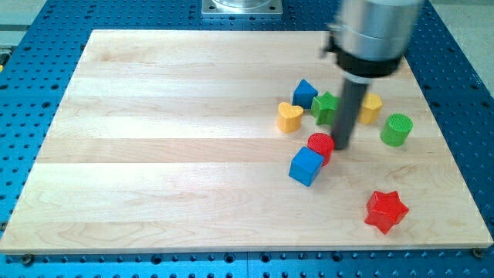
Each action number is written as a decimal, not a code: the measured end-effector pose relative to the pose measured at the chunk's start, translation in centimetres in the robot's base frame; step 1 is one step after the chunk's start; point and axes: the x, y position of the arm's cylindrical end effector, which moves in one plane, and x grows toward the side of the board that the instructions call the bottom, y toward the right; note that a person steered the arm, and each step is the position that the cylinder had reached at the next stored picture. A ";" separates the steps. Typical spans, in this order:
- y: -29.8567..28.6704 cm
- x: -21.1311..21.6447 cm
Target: Keep triangle diagonal to hexagon
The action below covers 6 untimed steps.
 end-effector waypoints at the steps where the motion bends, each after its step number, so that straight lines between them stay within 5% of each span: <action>1: 2.6 0.6; 3: -9.1 -3.6; 4: -15.6 1.3; 6: -15.1 -5.0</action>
